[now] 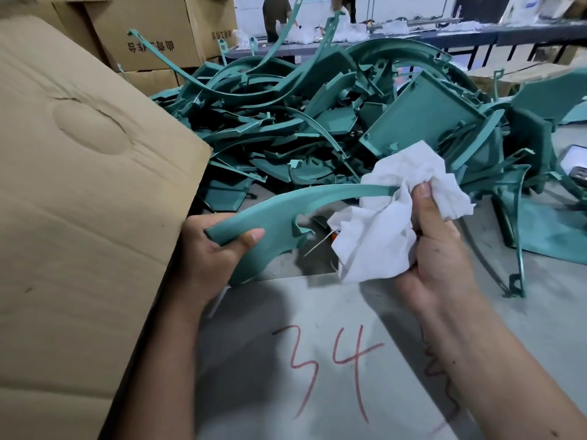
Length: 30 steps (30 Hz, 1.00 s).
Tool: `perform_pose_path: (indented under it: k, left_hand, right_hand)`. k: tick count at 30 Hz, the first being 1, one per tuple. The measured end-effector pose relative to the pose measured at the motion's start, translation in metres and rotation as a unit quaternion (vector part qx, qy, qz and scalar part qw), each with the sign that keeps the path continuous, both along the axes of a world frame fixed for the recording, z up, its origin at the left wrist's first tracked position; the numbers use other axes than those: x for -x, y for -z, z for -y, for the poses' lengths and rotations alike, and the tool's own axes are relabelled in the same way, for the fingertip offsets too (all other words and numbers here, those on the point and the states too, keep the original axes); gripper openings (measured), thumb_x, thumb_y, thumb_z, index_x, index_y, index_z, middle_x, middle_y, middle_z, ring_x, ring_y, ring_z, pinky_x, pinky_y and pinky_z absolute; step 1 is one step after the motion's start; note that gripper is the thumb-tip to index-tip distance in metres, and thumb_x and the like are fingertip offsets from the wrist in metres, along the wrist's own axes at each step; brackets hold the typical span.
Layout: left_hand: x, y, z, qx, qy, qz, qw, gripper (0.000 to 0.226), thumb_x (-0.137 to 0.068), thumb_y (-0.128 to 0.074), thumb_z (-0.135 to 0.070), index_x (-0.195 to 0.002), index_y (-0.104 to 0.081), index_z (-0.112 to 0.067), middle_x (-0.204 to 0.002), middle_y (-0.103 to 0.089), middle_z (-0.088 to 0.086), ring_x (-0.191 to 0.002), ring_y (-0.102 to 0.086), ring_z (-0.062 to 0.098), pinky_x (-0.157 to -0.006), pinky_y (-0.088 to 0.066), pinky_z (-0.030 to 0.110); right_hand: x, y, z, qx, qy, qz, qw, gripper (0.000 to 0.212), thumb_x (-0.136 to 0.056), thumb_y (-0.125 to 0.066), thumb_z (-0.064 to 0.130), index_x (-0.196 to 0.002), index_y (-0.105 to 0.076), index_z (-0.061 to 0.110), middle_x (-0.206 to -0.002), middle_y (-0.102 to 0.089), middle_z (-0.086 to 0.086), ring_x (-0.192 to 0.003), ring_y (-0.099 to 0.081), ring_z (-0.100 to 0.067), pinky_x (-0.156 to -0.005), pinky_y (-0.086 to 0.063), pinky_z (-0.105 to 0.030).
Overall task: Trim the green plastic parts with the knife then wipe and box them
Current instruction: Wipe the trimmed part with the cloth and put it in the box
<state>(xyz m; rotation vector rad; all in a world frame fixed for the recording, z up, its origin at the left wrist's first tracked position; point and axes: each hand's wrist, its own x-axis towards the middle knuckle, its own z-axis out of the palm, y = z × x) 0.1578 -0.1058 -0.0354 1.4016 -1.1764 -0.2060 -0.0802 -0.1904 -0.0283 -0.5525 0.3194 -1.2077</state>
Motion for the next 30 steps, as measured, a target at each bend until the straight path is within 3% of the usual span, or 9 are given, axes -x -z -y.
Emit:
perform_pose_path:
  k: [2,5,8,11,15,19,21,24,30]
  left_hand:
    - [0.002,0.001,0.002,0.023,-0.017,-0.026,0.999,0.009,-0.073,-0.08,-0.023,-0.071,-0.074,-0.029,-0.062,-0.068,-0.022,-0.057,-0.06,-0.007,-0.055,-0.046,0.011]
    - [0.003,0.002,0.006,0.053,-0.035,-0.063,0.996,0.009,-0.077,-0.079,-0.018,-0.072,-0.072,-0.019,-0.066,-0.068,-0.016,-0.06,-0.061,0.001,-0.058,-0.048,0.016]
    - [0.006,0.0,0.008,0.098,-0.047,-0.16,0.981,0.015,-0.081,-0.079,-0.012,-0.08,-0.077,-0.027,-0.077,-0.075,-0.014,-0.071,-0.071,0.004,-0.061,-0.053,0.019]
    - [0.005,-0.003,0.006,0.144,-0.041,-0.267,0.952,0.021,-0.079,-0.081,-0.013,-0.09,-0.081,-0.031,-0.097,-0.08,-0.004,-0.088,-0.078,0.019,-0.066,-0.06,0.029]
    - [0.009,-0.003,0.008,0.084,-0.007,-0.323,0.943,0.023,-0.066,-0.085,-0.015,-0.089,-0.081,-0.02,-0.094,-0.08,0.006,-0.083,-0.078,0.027,-0.064,-0.06,0.037]
    - [0.025,0.001,0.011,-0.032,0.021,-0.299,0.954,0.043,-0.058,-0.084,-0.016,-0.098,-0.072,-0.007,-0.089,-0.079,0.009,-0.079,-0.077,0.029,-0.065,-0.062,0.038]
    - [0.032,0.002,0.011,-0.047,0.056,-0.293,0.953,0.038,-0.06,-0.083,-0.014,-0.096,-0.073,-0.005,-0.09,-0.079,0.013,-0.081,-0.077,0.033,-0.065,-0.062,0.038]
    - [0.04,0.002,0.012,-0.027,0.108,-0.267,0.957,0.021,-0.067,-0.078,-0.007,-0.087,-0.081,-0.012,-0.085,-0.079,0.012,-0.074,-0.076,0.029,-0.062,-0.06,0.034]
    - [0.05,0.005,0.017,-0.002,0.107,-0.338,0.935,0.018,-0.074,-0.075,-0.006,-0.091,-0.081,-0.01,-0.091,-0.079,0.015,-0.079,-0.077,0.032,-0.065,-0.059,0.035]
  right_hand:
    - [0.0,0.001,0.002,0.003,0.01,-0.01,1.0,0.038,-0.096,-0.07,0.027,-0.131,-0.067,0.011,-0.133,-0.064,-0.024,-0.113,-0.066,-0.047,-0.092,-0.054,-0.068]
    - [0.0,0.0,0.001,0.054,0.029,-0.082,0.995,0.024,-0.095,-0.067,0.024,-0.115,-0.074,0.011,-0.124,-0.069,-0.025,-0.111,-0.066,-0.049,-0.093,-0.055,-0.069]
    - [-0.002,0.002,-0.001,0.092,0.05,-0.197,0.975,0.016,-0.094,-0.068,0.016,-0.106,-0.077,0.011,-0.107,-0.079,-0.014,-0.091,-0.077,-0.032,-0.074,-0.063,-0.044]
    - [-0.009,0.008,-0.006,0.144,0.072,-0.292,0.943,0.017,-0.099,-0.067,0.01,-0.115,-0.072,0.009,-0.1,-0.081,-0.004,-0.087,-0.078,-0.02,-0.069,-0.06,-0.028]
    - [-0.013,0.011,-0.01,0.215,0.13,-0.354,0.901,0.015,-0.102,-0.064,0.025,-0.105,-0.07,0.012,-0.081,-0.074,0.018,-0.072,-0.067,0.002,-0.064,-0.049,-0.013]
    - [-0.016,0.009,-0.016,0.213,0.103,-0.348,0.907,0.032,-0.097,-0.052,0.043,-0.094,-0.072,0.018,-0.077,-0.073,0.017,-0.071,-0.064,0.003,-0.064,-0.047,-0.011]
    - [-0.021,0.008,-0.023,0.222,0.032,-0.309,0.924,0.026,-0.104,-0.052,0.025,-0.097,-0.073,0.011,-0.08,-0.075,0.011,-0.071,-0.066,-0.003,-0.062,-0.048,-0.01]
    - [-0.023,0.005,-0.026,0.226,-0.018,-0.25,0.941,0.018,-0.102,-0.052,-0.006,-0.098,-0.069,0.001,-0.079,-0.078,0.011,-0.071,-0.071,0.002,-0.064,-0.052,-0.01]
    - [-0.02,0.011,-0.017,0.285,0.147,-0.349,0.881,0.018,-0.092,-0.075,0.008,-0.092,-0.077,0.026,-0.086,-0.078,0.019,-0.079,-0.068,0.004,-0.07,-0.052,-0.018]
